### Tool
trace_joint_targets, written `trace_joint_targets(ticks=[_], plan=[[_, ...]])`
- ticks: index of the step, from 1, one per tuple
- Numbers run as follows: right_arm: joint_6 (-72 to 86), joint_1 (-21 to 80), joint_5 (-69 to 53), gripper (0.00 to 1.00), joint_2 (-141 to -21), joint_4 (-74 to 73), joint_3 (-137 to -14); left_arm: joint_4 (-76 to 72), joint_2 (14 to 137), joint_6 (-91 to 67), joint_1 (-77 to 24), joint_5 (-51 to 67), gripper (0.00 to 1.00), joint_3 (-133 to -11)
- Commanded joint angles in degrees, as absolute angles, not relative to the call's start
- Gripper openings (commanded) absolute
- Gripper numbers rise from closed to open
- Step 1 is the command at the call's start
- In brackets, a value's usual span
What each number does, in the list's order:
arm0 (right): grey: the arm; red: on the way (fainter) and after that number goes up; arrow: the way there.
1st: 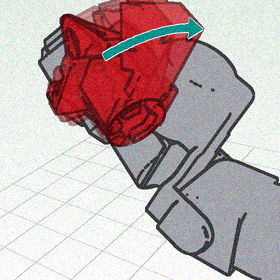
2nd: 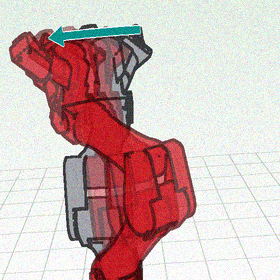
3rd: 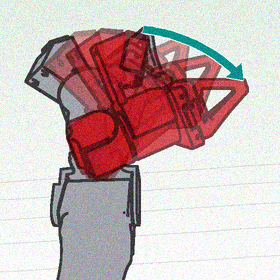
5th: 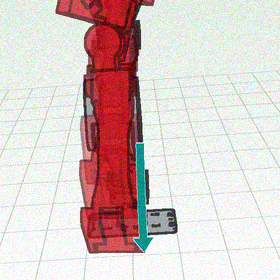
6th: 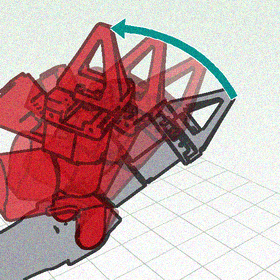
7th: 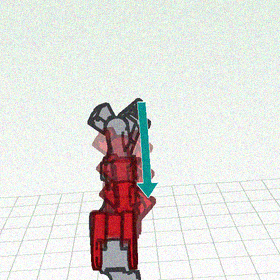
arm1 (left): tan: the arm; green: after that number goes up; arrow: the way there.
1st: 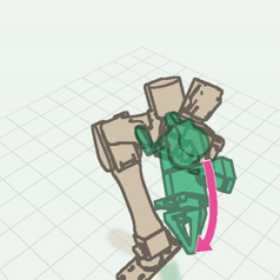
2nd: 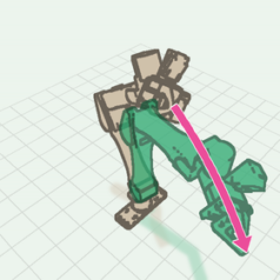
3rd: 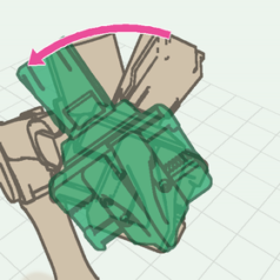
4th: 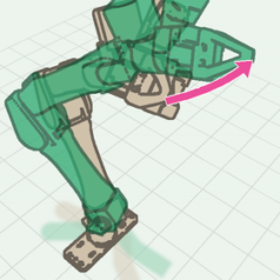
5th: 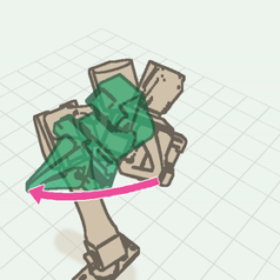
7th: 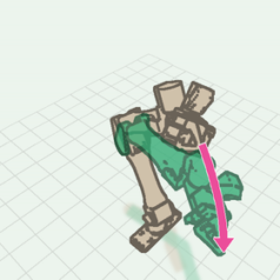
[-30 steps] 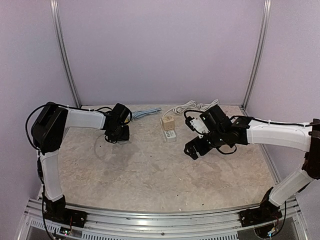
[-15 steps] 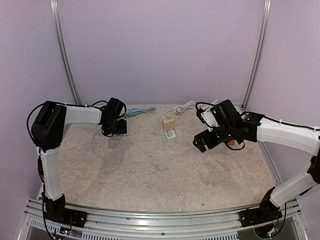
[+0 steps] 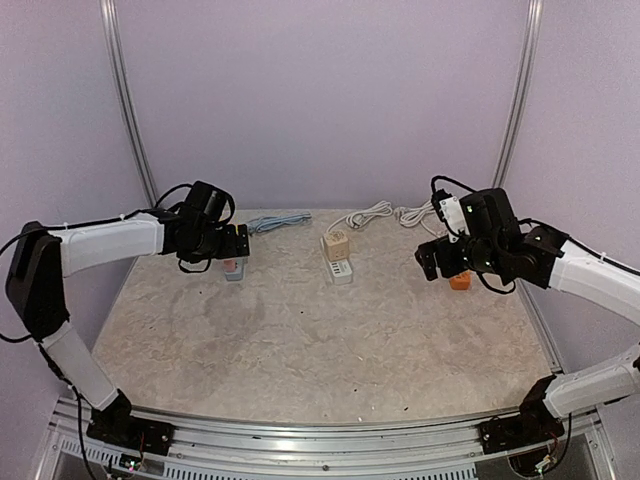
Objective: Insert the plug
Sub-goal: Move the socket to the center of the board, then reset both arms
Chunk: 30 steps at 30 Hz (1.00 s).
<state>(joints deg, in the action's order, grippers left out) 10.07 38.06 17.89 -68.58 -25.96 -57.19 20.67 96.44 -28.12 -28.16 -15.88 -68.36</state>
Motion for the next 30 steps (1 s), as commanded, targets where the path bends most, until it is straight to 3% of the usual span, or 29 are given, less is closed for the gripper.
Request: trace_joint_targets(ticks=[1,6,12,19,30], plan=[[8.6,37.5,24.0,1.00,-64.2,-22.3,-55.1,25.5,85.7,-28.1,-32.3,-17.9,0.99,-65.7],[7.5,37.5,25.4,1.00,-57.3,-18.6,-51.1,30.7,73.3,-28.9,-34.0,-16.5,0.99,-59.9],[6.7,37.5,26.3,1.00,-40.9,-9.8,-41.4,31.9,57.3,-27.0,-34.2,-16.2,0.99,-51.3],[6.4,37.5,32.8,1.00,-20.2,-3.7,-33.5,36.6,50.9,-27.3,-34.3,-17.8,0.99,-51.3],[7.2,37.5,35.7,1.00,-22.2,-5.0,-35.0,38.3,51.3,-25.7,-34.2,-17.0,0.99,-54.0]])
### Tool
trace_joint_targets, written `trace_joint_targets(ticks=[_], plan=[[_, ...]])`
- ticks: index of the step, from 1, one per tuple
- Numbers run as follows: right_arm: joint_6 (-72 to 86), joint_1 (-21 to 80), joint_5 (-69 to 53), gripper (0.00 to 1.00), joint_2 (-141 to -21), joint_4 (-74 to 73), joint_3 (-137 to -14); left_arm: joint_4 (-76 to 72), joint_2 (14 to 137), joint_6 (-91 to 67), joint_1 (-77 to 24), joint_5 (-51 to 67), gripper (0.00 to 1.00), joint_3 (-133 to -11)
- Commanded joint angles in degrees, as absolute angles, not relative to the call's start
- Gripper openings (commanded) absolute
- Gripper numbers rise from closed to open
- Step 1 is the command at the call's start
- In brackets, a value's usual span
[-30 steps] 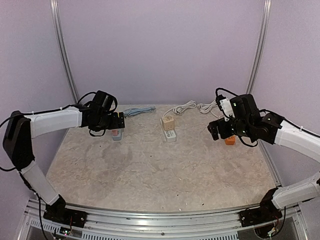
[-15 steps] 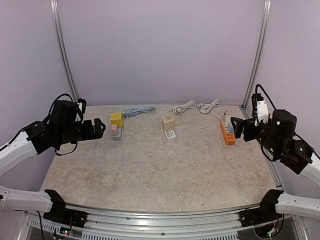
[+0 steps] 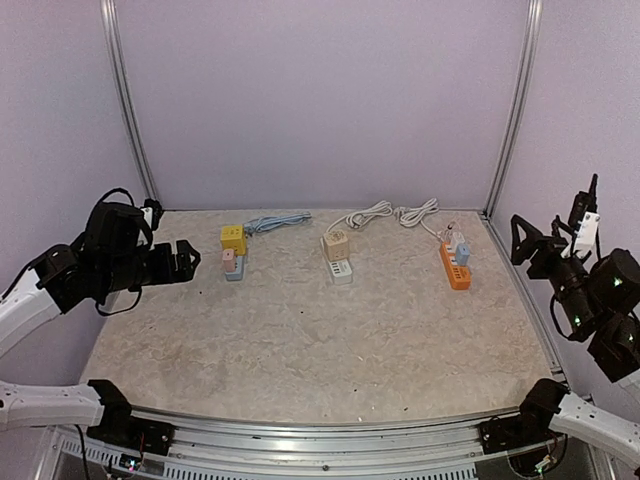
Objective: Insert the plug
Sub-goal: Reset both arms
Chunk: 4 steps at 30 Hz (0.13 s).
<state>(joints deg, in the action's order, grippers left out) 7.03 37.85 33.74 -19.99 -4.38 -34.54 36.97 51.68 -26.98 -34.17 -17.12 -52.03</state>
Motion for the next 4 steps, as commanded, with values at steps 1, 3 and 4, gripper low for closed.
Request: trace_joint_targets(ticks=[1,3,4], plan=[[7.7,37.5,36.4,1.00,-23.4,-6.0,-35.7,38.3,51.3,-25.6,-34.1,-17.0,0.99,-54.2],[8.3,37.5,36.2,1.00,-26.4,-7.4,-37.1,38.5,51.5,-25.4,-34.1,-17.0,0.99,-54.8],[8.2,37.4,35.8,1.00,-27.1,-7.3,-37.2,38.5,51.5,-25.3,-34.1,-16.9,0.99,-55.0]])
